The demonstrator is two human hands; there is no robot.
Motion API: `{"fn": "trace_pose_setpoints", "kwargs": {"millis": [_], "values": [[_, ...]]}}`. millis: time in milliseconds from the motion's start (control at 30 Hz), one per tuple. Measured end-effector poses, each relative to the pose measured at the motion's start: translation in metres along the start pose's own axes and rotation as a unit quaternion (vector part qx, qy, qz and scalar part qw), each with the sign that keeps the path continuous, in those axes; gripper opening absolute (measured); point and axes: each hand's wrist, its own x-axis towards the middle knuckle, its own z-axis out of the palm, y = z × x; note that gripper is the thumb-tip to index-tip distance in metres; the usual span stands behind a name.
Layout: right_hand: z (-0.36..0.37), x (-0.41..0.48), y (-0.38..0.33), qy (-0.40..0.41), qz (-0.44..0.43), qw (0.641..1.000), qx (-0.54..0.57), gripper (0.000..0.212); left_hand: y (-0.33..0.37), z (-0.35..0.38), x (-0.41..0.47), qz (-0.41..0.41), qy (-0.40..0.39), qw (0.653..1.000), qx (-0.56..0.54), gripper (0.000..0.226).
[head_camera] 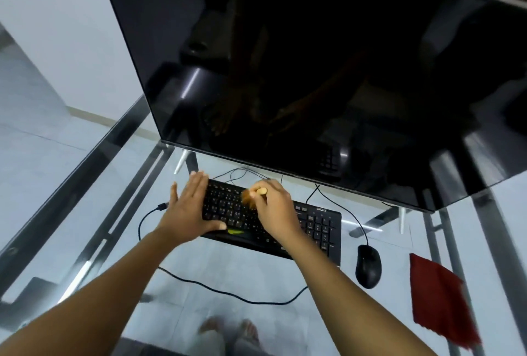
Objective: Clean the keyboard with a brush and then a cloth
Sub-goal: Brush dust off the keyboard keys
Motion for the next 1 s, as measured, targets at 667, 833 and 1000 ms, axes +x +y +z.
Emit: {"fn": "trace_pose_setpoints", "kwargs": {"millis": [667, 833, 1000], "values": [[0.036, -0.019, -0.039, -0.126, 0.078, 0.982, 0.115, 0.01, -0.064, -0.019, 0.0, 0.039, -0.104, 0.989, -0.095, 0.146], [0.043, -0.018, -0.027, 0.061, 0.119, 0.987, 0.089, 0.014, -0.058, -0.014, 0.005, 0.062, -0.127, 0.985, -0.1, 0.147], [0.033, -0.009, -0.019, 0.054, 0.131, 0.987, 0.076, 0.022, -0.058, -0.006, 0.006, 0.05, -0.119, 0.985, -0.116, 0.148]]}}
